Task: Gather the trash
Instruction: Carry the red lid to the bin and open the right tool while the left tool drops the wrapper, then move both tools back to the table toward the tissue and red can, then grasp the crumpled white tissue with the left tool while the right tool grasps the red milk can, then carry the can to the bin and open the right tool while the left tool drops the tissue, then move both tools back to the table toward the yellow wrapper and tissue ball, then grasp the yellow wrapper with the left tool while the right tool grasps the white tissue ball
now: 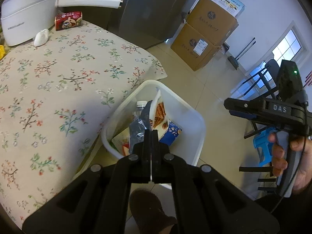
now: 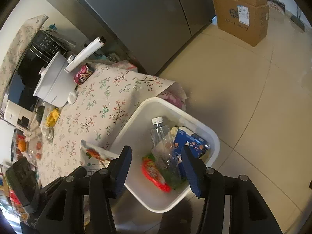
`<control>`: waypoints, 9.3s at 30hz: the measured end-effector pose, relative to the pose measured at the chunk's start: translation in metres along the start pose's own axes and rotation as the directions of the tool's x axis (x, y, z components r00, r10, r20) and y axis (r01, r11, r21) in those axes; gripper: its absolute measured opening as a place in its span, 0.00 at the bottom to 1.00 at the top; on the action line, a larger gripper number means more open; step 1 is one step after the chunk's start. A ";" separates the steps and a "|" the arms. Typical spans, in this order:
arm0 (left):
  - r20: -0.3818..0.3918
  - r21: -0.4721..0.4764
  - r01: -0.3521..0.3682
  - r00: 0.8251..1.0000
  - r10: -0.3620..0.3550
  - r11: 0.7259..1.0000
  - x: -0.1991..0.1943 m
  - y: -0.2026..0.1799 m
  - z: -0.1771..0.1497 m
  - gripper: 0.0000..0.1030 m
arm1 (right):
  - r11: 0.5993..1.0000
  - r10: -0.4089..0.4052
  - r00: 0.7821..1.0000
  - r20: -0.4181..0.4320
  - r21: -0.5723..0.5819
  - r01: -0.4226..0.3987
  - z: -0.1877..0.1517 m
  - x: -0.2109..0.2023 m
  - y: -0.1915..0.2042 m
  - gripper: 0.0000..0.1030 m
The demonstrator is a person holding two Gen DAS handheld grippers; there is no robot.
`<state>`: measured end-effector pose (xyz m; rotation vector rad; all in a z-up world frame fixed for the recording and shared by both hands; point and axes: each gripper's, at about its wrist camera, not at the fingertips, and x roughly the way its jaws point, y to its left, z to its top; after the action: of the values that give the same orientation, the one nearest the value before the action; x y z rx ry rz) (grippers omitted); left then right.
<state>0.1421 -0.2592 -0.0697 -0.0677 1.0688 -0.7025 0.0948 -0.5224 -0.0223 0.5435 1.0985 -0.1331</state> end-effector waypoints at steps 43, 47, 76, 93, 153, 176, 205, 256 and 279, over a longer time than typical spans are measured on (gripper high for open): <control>0.189 -0.373 -0.378 0.863 0.469 0.847 -0.186 0.224 -0.057 0.95 | 0.932 0.059 0.997 0.058 -0.360 -0.034 -0.030 0.061 0.236 0.84; 0.169 -0.452 -0.395 0.842 0.512 0.800 -0.187 0.272 -0.064 0.95 | 0.920 0.063 0.996 0.070 -0.391 -0.031 -0.027 0.095 0.265 0.84; 0.231 -0.469 -0.207 0.910 0.345 0.859 -0.108 0.403 0.033 0.71 | 0.781 0.103 0.952 0.289 -0.616 0.103 0.145 0.242 0.321 1.00; 0.212 -0.410 -0.271 0.900 0.380 0.871 -0.097 0.403 0.046 0.40 | 0.746 -0.005 0.947 0.322 -0.629 0.218 0.173 0.289 0.337 0.98; 0.211 -0.338 -0.137 0.953 0.217 0.931 -0.214 0.179 -0.072 0.29 | 0.808 0.015 0.981 0.194 -0.580 0.102 -0.064 0.010 0.238 0.88; 0.074 -0.073 -0.021 0.997 0.026 0.997 -0.084 0.059 -0.025 0.29 | 0.964 -0.208 0.976 -0.060 -0.184 0.194 -0.016 0.044 0.037 0.89; -0.051 -0.001 0.016 0.999 -0.016 1.000 0.034 0.011 -0.010 0.67 | 0.984 -0.174 0.985 -0.015 -0.045 0.173 -0.010 0.019 -0.009 0.95; 0.149 -0.479 -0.415 0.830 0.538 0.773 -0.147 0.361 0.012 0.99 | 0.862 -0.044 0.975 0.217 -0.484 0.147 0.029 0.186 0.327 0.99; 0.289 -0.517 -0.169 0.888 0.357 0.839 -0.079 0.395 0.093 0.37 | 0.831 -0.027 0.966 0.258 -0.531 0.165 0.084 0.266 0.363 0.96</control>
<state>0.3911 0.0684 -0.1110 -0.4575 0.8342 -0.1387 0.4180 -0.2069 -0.0984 -0.0515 0.8702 0.0334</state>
